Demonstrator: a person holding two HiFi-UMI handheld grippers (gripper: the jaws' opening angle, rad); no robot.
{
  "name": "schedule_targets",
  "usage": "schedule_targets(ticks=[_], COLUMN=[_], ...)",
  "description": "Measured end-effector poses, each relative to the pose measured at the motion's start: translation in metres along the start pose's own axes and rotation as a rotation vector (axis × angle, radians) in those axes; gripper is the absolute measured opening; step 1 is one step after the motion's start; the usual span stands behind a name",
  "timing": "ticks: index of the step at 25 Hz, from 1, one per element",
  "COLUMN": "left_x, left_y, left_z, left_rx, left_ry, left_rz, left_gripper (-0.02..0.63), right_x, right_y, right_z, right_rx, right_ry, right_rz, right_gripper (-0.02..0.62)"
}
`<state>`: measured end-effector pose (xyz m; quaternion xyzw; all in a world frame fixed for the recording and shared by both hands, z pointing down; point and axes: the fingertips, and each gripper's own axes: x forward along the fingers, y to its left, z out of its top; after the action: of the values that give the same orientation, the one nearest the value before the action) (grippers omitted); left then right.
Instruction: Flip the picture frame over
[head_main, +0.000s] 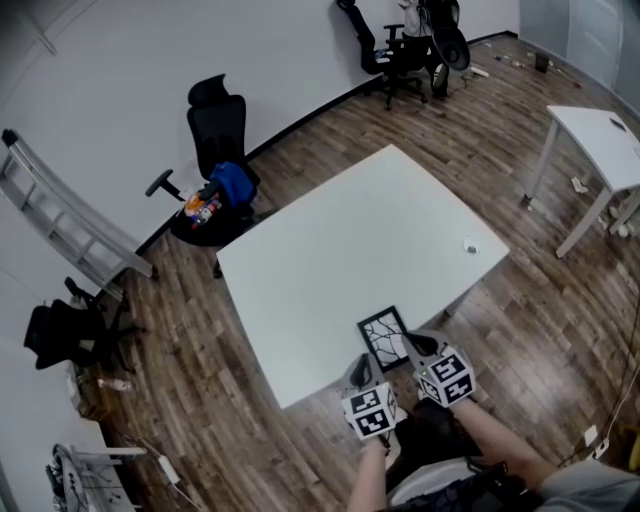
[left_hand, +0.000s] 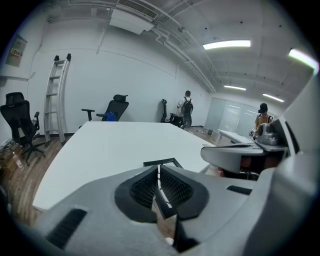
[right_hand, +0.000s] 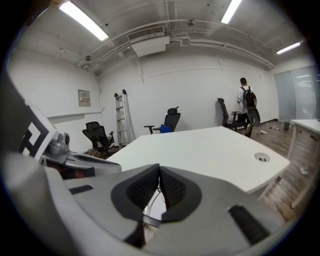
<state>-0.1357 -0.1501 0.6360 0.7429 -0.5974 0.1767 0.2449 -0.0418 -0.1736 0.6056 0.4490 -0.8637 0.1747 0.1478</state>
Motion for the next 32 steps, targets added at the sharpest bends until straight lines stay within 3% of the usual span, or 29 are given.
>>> schedule_targets(ticks=[4, 8, 10, 22, 32], left_x=[0.008, 0.014, 0.014, 0.020, 0.032], left_y=[0.004, 0.013, 0.013, 0.005, 0.006], left_z=[-0.019, -0.026, -0.030, -0.060, -0.070], left_rx=[-0.050, -0.083, -0.115, -0.223, -0.290], left_ry=[0.079, 0.092, 0.114, 0.276, 0.309], left_rz=[0.019, 0.042, 0.040, 0.010, 0.012], left_gripper=[0.002, 0.025, 0.032, 0.123, 0.123], right_x=[0.008, 0.015, 0.017, 0.023, 0.030], right_y=[-0.011, -0.018, -0.020, -0.039, -0.035], right_z=[-0.012, -0.018, -0.025, -0.053, -0.066], right_rx=[-0.002, 0.000, 0.011, 0.079, 0.135], right_ry=[0.054, 0.076, 0.104, 0.186, 0.228], right_rz=[0.012, 0.028, 0.034, 0.065, 0.136], right_gripper=[-0.005, -0.005, 0.048, 0.087, 0.104])
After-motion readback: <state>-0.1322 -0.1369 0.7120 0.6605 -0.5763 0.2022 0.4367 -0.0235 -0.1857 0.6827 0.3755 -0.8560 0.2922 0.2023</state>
